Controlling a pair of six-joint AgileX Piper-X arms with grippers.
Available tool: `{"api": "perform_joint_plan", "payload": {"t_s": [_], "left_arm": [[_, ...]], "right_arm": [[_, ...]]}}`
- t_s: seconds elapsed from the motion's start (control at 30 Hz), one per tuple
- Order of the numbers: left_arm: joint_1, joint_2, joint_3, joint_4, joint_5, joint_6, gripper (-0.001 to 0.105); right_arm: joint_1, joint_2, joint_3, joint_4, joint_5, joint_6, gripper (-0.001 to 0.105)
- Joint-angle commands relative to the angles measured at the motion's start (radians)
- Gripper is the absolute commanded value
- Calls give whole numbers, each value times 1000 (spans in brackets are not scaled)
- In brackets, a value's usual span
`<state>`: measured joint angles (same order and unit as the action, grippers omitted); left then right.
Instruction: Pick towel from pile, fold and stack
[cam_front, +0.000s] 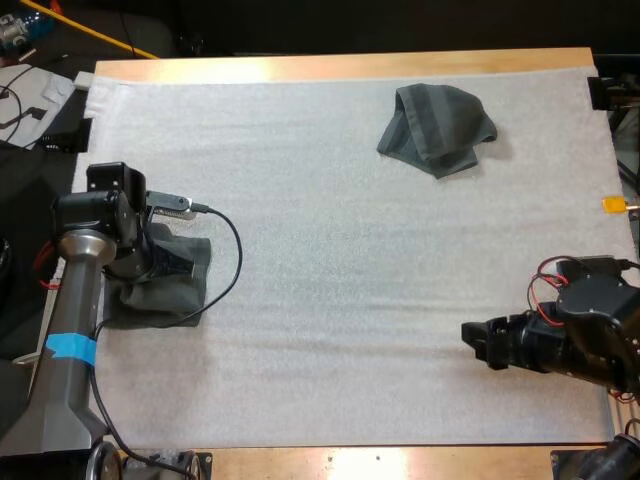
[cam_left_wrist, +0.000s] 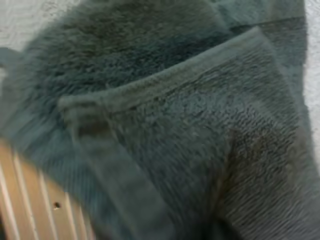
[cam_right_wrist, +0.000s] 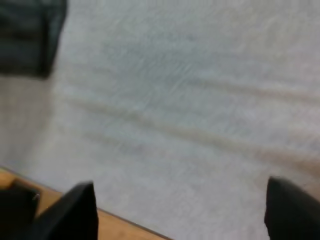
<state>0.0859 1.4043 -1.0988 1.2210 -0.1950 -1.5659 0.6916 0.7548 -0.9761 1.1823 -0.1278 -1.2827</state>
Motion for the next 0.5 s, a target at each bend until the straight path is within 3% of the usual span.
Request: {"api": "perform_joint_plan", "payload": {"t_s": [0.0,0.07,0.1,0.13,0.27,0.37,0.47], "left_arm": [[-3,1,2,-14,-55,-4,55],[2,-5,-1,-10,-76,-5,54],[3,-4,-2,-12,-155,-8,63],[4,-2,-2,-11,-193,-10,64],[4,-12,-2,-18,-273,-31,63],[5,-8,-3,-22,-203,-53,63],[4,-6,2,-36,-81,-74,63]], "right_arm": [[2,-1,-8,-43,-73,16,67],[0,-3,-2,-39,-34,6,67],[1,-3,-5,-51,-33,8,67],[2,0,-8,-52,-34,8,67],[-2,0,-5,-50,-37,9,67],[1,1,-7,-50,-34,4,67],[-1,0,-7,-48,-35,4,67]]}}
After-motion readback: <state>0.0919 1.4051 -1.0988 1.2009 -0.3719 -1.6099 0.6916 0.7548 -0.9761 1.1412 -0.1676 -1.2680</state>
